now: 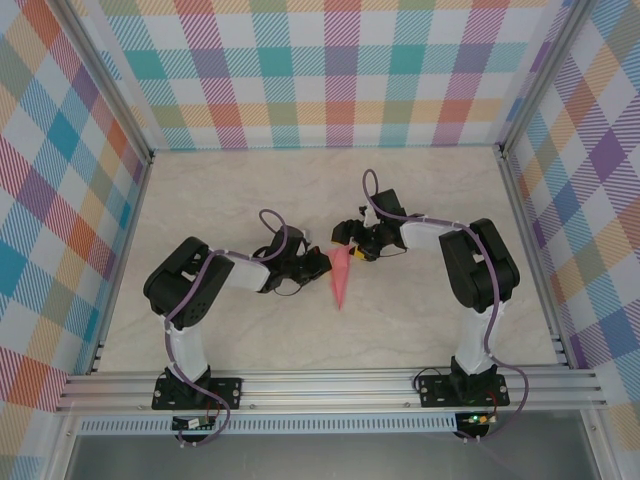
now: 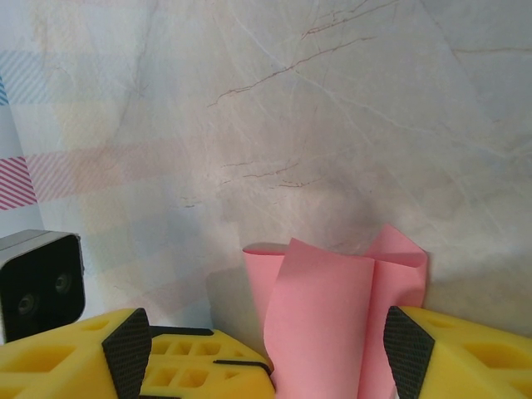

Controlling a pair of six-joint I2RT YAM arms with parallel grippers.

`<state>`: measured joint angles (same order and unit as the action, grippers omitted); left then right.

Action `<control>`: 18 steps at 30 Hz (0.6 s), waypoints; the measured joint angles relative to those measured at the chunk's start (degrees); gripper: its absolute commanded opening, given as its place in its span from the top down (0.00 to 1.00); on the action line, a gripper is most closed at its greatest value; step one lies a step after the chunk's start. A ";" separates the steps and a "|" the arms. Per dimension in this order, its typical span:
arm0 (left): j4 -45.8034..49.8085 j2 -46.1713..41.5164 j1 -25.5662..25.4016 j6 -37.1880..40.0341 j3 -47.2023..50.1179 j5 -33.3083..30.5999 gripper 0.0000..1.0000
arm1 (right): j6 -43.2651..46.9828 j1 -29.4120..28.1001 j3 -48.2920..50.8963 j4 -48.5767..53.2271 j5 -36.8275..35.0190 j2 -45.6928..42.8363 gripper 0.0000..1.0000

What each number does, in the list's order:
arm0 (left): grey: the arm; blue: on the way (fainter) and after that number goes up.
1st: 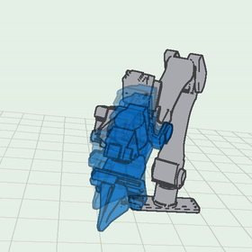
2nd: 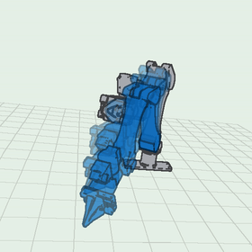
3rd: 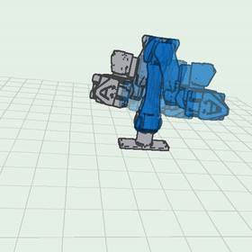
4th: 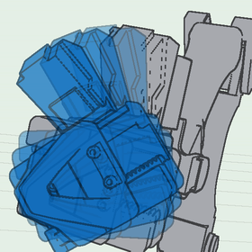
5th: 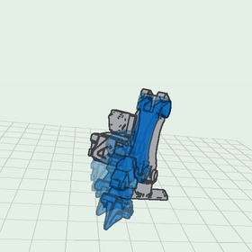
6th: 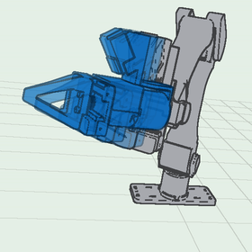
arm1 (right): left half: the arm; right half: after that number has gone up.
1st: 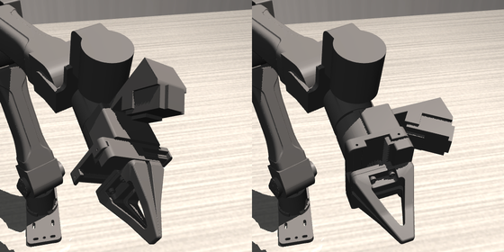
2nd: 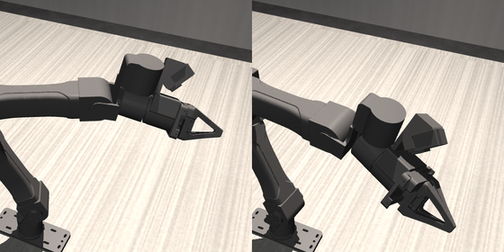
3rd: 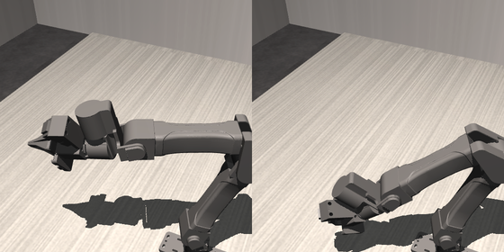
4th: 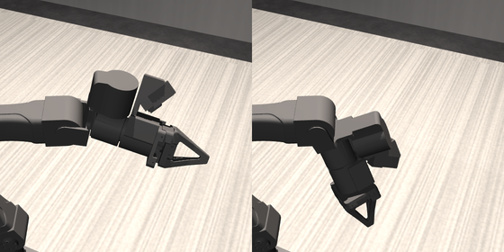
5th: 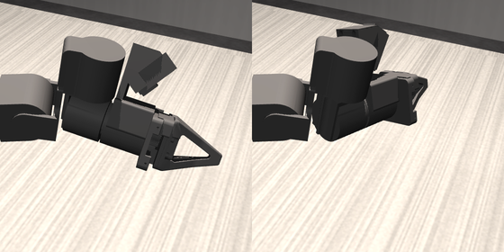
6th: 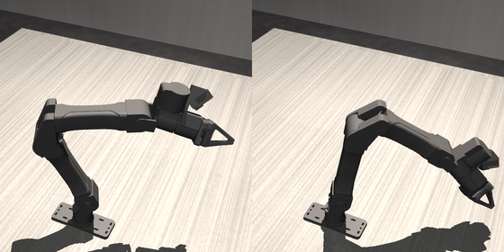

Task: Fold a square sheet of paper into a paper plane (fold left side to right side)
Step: Fold the wing for the fifth time at the center of the table.

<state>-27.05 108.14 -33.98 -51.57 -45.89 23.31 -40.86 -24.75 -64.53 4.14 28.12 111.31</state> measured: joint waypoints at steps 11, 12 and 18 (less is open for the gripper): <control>-0.15 0.26 0.07 0.00 0.00 -0.22 1.00 | 0.74 0.00 -0.09 0.26 0.02 0.00 0.23; -0.17 0.26 0.04 0.00 0.00 -0.22 1.00 | 0.79 0.00 -0.09 0.26 0.04 0.00 0.23; -0.81 0.26 0.04 0.00 0.39 -0.33 1.00 | 1.03 0.00 -0.48 0.90 0.02 0.09 0.22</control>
<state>-27.86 108.40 -33.93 -51.57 -45.50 22.98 -39.83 -24.75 -65.01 5.04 28.14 111.39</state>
